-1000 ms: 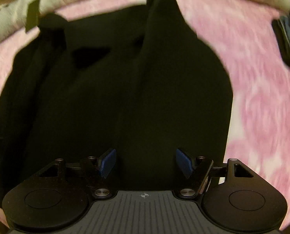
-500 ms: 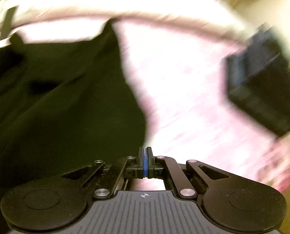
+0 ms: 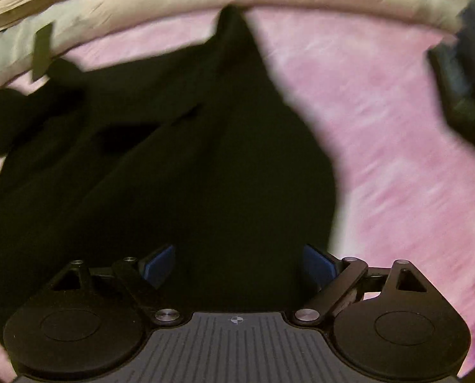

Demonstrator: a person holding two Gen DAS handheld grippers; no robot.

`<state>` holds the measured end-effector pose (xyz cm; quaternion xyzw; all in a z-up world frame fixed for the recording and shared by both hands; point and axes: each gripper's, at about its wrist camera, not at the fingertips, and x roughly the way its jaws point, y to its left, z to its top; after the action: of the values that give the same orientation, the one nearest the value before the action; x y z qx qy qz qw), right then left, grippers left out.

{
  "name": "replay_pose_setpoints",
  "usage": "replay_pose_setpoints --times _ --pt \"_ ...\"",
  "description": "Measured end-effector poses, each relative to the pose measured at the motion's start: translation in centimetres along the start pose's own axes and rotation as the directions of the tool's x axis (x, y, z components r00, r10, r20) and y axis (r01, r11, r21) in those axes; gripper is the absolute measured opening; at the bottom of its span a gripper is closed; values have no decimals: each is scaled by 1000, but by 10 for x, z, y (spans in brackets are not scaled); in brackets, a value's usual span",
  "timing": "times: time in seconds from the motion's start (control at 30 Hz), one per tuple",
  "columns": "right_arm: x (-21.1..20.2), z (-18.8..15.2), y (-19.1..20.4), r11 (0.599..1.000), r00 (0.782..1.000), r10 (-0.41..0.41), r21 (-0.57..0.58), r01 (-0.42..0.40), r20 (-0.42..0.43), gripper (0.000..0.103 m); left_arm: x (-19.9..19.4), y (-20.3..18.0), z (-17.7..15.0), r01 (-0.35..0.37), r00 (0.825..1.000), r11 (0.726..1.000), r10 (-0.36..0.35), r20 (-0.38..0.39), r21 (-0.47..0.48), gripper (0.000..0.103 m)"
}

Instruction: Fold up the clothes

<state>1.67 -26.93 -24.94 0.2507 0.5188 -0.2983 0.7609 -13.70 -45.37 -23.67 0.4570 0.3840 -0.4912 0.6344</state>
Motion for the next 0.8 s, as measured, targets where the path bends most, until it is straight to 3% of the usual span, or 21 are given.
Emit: replay_pose_setpoints --times 0.1,0.17,0.27,0.3,0.33,0.4,0.5,0.67,0.7,0.73,0.77,0.8 --pt "27 -12 27 1000 999 25 6 -25 -29 90 9 -34 -10 68 997 996 -67 -27 55 30" --pt "45 -15 38 999 999 -9 -41 7 -36 85 12 -52 -13 102 994 990 -98 -37 98 30" --pt "49 -19 34 994 999 -49 -100 47 -14 45 8 -67 -15 120 993 978 -117 -28 172 30" --pt "42 -17 26 993 999 -52 -108 50 -14 9 7 -70 -13 125 992 975 -123 -22 185 30" --pt "33 -15 17 992 999 -53 -119 50 -14 3 5 -73 -11 130 992 972 -129 -17 198 30" --pt "7 0 -17 984 990 -138 -106 141 32 3 0 -77 -5 136 990 967 -139 0 215 30" --pt "-36 25 -73 951 949 -294 -63 302 111 3 -10 -79 13 132 988 969 -147 55 211 30" --pt "-95 70 -162 844 823 -528 27 535 209 4 -18 -81 49 79 981 971 -115 154 226 36" --pt "-92 82 -175 823 802 -561 36 566 205 21 -19 -82 54 63 980 970 -105 171 236 41" --pt "-87 93 -184 806 786 -586 46 590 198 57 -20 -83 60 47 978 968 -95 187 246 42" --pt "-83 100 -187 803 779 -591 62 593 210 75 -21 -85 64 30 974 964 -87 207 263 43" --pt "-79 104 -181 811 782 -579 61 582 231 86 -21 -88 68 9 971 956 -79 227 293 43"
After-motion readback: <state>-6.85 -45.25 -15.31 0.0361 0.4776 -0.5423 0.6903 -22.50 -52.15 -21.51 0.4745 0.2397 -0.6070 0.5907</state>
